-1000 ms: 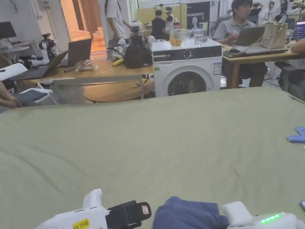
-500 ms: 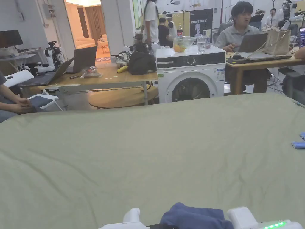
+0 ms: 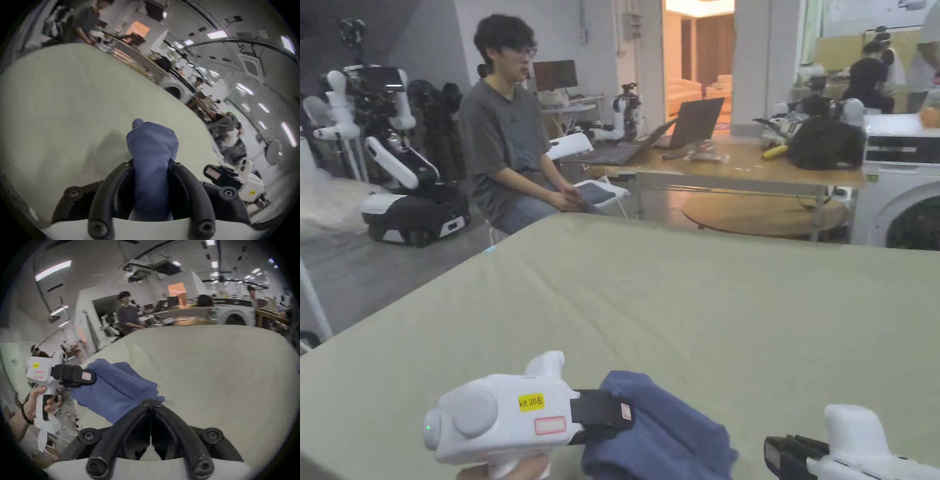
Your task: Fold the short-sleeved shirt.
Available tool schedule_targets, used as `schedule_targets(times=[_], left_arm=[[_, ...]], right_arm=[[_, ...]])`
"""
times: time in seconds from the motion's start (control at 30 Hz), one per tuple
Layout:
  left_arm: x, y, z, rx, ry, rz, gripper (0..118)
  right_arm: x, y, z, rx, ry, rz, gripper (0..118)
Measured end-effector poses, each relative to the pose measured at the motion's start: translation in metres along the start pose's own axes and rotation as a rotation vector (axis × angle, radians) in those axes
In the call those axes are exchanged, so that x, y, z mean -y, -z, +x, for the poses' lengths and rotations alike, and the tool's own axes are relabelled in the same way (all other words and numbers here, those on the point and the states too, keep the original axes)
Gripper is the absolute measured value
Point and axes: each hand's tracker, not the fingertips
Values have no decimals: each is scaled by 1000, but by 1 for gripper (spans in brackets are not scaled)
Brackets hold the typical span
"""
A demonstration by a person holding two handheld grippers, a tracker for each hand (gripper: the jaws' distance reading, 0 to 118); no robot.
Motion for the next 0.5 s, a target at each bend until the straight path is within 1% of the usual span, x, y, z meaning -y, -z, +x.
schedule_targets(times=[0.03,0.07,0.1,0.13,0.17,0.23,0.27,0.33,0.37,0.43,0.5], left_arm=[[-10,-3,-18,-40,-23,7,28],[-22,-4,-40,-57,-47,0,28],[-29,-5,-57,-72,-60,-20,28],[-36,-3,-73,-102,-64,2,28],[-41,-2,-88,-136,-86,10,28],[-48,0,-117,-155,-135,15,28],[-49,0,-126,-183,-152,12,44],[-52,-8,-128,-264,-111,40,76],[-57,-17,-129,-296,-89,57,81],[-64,-39,-120,-373,-27,121,81],[-66,-62,-93,-416,61,208,81]], right_arm=[[-3,21,-12,-17,-4,17,0],[-8,45,-24,-55,6,15,0],[-11,67,-29,-73,25,0,0],[-13,82,-37,-88,35,-11,0],[-15,96,-45,-113,34,-33,0],[-18,112,-57,-119,-1,-38,0],[-20,118,-60,-128,-10,-37,0],[-25,123,-62,-130,-9,-52,0],[-26,120,-61,-132,-13,-51,0],[-29,107,-52,-113,-27,-18,0],[-33,88,-38,-72,-39,30,0]])
